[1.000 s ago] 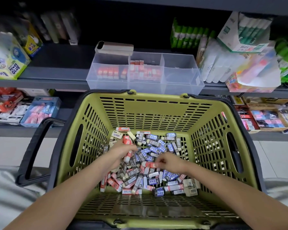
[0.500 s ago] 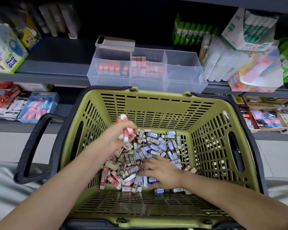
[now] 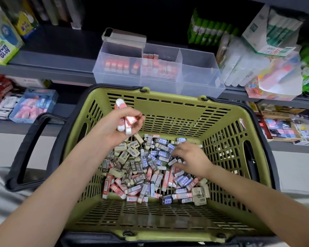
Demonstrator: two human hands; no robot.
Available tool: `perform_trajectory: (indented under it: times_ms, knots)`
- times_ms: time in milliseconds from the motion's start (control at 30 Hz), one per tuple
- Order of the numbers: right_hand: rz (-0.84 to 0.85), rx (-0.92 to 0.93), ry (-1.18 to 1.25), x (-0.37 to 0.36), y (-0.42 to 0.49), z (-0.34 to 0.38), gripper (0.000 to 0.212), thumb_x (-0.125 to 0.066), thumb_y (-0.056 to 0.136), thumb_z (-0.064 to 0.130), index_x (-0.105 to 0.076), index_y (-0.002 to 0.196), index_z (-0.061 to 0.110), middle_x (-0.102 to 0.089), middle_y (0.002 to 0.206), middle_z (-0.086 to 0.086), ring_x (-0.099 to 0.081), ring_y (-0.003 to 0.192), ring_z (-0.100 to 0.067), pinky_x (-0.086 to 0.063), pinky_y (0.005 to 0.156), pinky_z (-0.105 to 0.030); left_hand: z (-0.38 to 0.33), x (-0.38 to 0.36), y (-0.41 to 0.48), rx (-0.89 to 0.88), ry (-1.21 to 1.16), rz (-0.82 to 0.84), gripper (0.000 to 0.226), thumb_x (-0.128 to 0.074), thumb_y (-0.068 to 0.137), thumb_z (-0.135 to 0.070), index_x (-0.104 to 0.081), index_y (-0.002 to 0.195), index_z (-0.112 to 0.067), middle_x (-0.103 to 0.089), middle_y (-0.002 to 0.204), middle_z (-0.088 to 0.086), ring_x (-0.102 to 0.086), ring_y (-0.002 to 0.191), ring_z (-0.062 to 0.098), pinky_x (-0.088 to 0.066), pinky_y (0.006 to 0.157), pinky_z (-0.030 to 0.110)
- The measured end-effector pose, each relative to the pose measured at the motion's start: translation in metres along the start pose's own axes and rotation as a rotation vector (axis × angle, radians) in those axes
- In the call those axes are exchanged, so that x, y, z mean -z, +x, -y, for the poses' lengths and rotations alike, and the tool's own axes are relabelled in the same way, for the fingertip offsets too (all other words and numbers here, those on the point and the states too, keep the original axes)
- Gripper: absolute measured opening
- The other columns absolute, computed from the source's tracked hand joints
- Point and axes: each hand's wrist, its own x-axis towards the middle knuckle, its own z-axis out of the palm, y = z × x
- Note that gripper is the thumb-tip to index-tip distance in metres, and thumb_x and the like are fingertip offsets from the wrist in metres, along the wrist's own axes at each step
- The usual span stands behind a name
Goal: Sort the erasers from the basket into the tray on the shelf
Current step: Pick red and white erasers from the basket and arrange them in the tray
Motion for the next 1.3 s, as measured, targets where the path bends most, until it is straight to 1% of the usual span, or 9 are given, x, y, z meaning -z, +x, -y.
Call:
perform_trajectory:
  times_ms: [100, 200, 333, 433, 600, 800, 900, 1133, 1300]
  knots:
    - [0.206, 0.197, 0.039, -0.016, -0.007, 0.024, 0.037, -0.062, 0.085, 0.040, -0.064, 0.115, 0.018, -0.059, 0.116, -0.001, -0.050, 0.111, -0.017, -0.043, 0.097, -0.036, 0.003, -0.003, 0.000, 0.010, 0.011, 0.010, 0.025, -0.064, 0.056, 0.004, -0.052, 0.076, -0.002, -0.066, 0.062, 0.013, -0.067, 0.061, 0.019, -0.055, 0.053, 0.022]
    - [0.323, 0.133, -0.032, -0.023, -0.007, 0.025, 0.046, -0.057, 0.088, 0.044, -0.055, 0.128, 0.022, -0.044, 0.131, 0.000, -0.039, 0.119, -0.019, -0.043, 0.093, -0.033, 0.006, -0.005, -0.001, 0.013, 0.034, 0.013, 0.026, -0.066, 0.055, 0.004, -0.052, 0.077, -0.002, -0.067, 0.064, 0.014, -0.068, 0.061, 0.020, -0.055, 0.053, 0.023]
    - [0.464, 0.060, -0.083, -0.020, -0.009, 0.016, 0.054, -0.054, 0.089, 0.043, -0.036, 0.139, 0.035, -0.037, 0.132, -0.004, -0.045, 0.114, -0.021, -0.036, 0.070, -0.027, 0.007, -0.004, -0.002, 0.027, 0.042, 0.009, 0.023, -0.066, 0.056, 0.004, -0.054, 0.075, -0.001, -0.067, 0.065, 0.014, -0.068, 0.062, 0.021, -0.054, 0.053, 0.023]
    - [0.524, 0.077, -0.219, -0.018, -0.009, 0.017, 0.068, -0.060, 0.084, 0.042, -0.026, 0.141, 0.034, -0.029, 0.140, -0.009, -0.037, 0.123, -0.026, -0.041, 0.078, -0.034, 0.008, -0.007, -0.003, 0.049, 0.042, 0.011, 0.008, -0.066, 0.057, 0.005, -0.061, 0.060, -0.001, -0.066, 0.064, 0.014, -0.067, 0.060, 0.020, -0.055, 0.052, 0.023]
    - [0.460, 0.212, -0.499, -0.018, 0.002, 0.024, 0.078, -0.064, 0.077, 0.053, -0.026, 0.143, 0.036, -0.027, 0.145, -0.013, -0.030, 0.129, -0.032, -0.029, 0.102, -0.046, 0.014, -0.010, -0.002, 0.051, 0.071, 0.030, 0.045, -0.057, 0.081, 0.009, -0.063, 0.040, -0.009, -0.065, 0.059, 0.010, -0.066, 0.058, 0.018, -0.055, 0.055, 0.021]
    - [0.326, -0.066, -0.212, -0.013, 0.008, 0.010, 0.063, -0.060, 0.071, 0.066, -0.049, 0.127, 0.039, -0.042, 0.118, -0.001, -0.040, 0.114, -0.023, -0.029, 0.094, -0.039, 0.016, -0.012, -0.001, 0.047, 0.072, 0.038, 0.042, -0.059, 0.079, 0.009, -0.063, 0.041, -0.009, -0.065, 0.060, 0.009, -0.066, 0.058, 0.017, -0.055, 0.054, 0.022]
    - [0.319, -0.115, -0.209, -0.014, 0.011, 0.010, 0.062, -0.060, 0.073, 0.065, -0.048, 0.128, 0.038, -0.043, 0.121, -0.002, -0.039, 0.115, -0.023, -0.029, 0.096, -0.041, 0.016, -0.010, -0.003, 0.043, 0.042, 0.022, 0.027, -0.063, 0.068, 0.008, -0.063, 0.045, -0.006, -0.065, 0.061, 0.011, -0.067, 0.059, 0.019, -0.055, 0.052, 0.022]
    - [0.276, 0.194, -0.374, -0.013, -0.005, 0.008, 0.074, -0.062, 0.080, 0.050, -0.035, 0.142, 0.021, -0.038, 0.142, -0.004, -0.035, 0.128, -0.025, -0.027, 0.104, -0.042, 0.011, -0.009, -0.005, 0.013, 0.028, 0.006, 0.012, -0.060, 0.077, 0.008, -0.058, 0.067, 0.001, -0.066, 0.063, 0.014, -0.066, 0.057, 0.018, -0.054, 0.050, 0.021]
    - [0.186, 0.288, -0.248, -0.010, 0.002, 0.021, 0.052, -0.069, 0.078, 0.029, -0.051, 0.126, 0.023, -0.054, 0.125, -0.001, -0.050, 0.114, -0.022, -0.039, 0.094, -0.037, 0.012, -0.012, -0.007, 0.001, 0.049, 0.026, 0.022, -0.060, 0.076, 0.010, -0.060, 0.058, -0.002, -0.065, 0.062, 0.012, -0.066, 0.058, 0.018, -0.055, 0.052, 0.022]
